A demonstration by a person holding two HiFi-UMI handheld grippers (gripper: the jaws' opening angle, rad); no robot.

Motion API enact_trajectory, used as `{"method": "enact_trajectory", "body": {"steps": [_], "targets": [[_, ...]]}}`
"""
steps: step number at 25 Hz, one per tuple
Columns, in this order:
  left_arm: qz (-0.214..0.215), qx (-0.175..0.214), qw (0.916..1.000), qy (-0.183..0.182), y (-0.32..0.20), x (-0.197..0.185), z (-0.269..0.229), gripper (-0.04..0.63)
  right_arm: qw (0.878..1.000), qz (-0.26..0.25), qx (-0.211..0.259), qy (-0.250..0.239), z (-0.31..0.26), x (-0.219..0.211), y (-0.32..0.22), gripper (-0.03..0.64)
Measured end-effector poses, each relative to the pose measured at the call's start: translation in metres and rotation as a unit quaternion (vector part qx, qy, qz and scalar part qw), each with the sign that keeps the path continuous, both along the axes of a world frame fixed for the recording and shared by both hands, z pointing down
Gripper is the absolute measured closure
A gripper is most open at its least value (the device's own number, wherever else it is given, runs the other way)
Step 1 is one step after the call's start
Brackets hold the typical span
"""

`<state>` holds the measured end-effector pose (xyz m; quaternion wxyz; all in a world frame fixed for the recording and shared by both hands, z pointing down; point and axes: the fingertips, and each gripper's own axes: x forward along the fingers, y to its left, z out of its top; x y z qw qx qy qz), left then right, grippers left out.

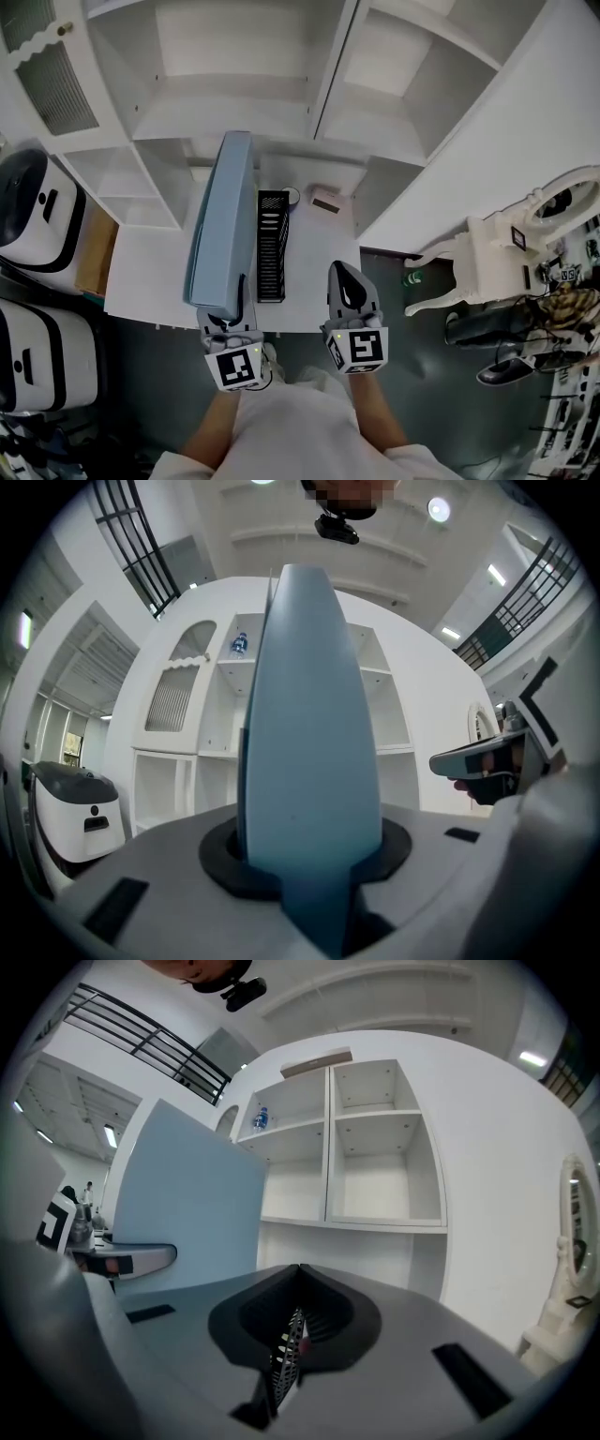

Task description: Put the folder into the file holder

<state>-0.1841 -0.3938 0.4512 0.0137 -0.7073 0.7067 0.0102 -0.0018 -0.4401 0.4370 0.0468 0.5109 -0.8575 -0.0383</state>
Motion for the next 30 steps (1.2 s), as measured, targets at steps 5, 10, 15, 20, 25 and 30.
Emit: {"method": "enact_trajectory", "body": {"steps": [5,10,15,20,25,30], "targets": [[-0.008,0.000,1.0000,0.004,-0.028,0.019,0.013,0.462,1.000,-0.013,-0.010,0.004,0.009,0.008,-0.033,0.626],[-0.028,0.007,0.9996,0.001,-0.046,0.038,0.011,0.462,0.999,-0.037,-0.015,-0.007,0.014,0.019,-0.062,0.626],[-0.052,0.004,0.9986,-0.002,-0.049,0.057,0.013,0.462,0.997,-0.072,-0.025,-0.021,0.021,0.039,-0.081,0.626],[-0.057,0.021,0.9981,-0.014,-0.068,0.069,0.038,0.462,0.995,-0.095,-0.029,-0.027,0.021,0.067,-0.096,0.626],[-0.065,0.014,0.9977,-0.011,-0.091,0.072,0.074,0.463,0.994,-0.103,-0.031,-0.019,0.031,0.094,-0.101,0.626],[-0.071,0.018,0.9973,-0.001,-0.104,0.070,0.108,0.463,0.994,-0.102,-0.029,-0.029,0.056,0.106,-0.107,0.626]]}}
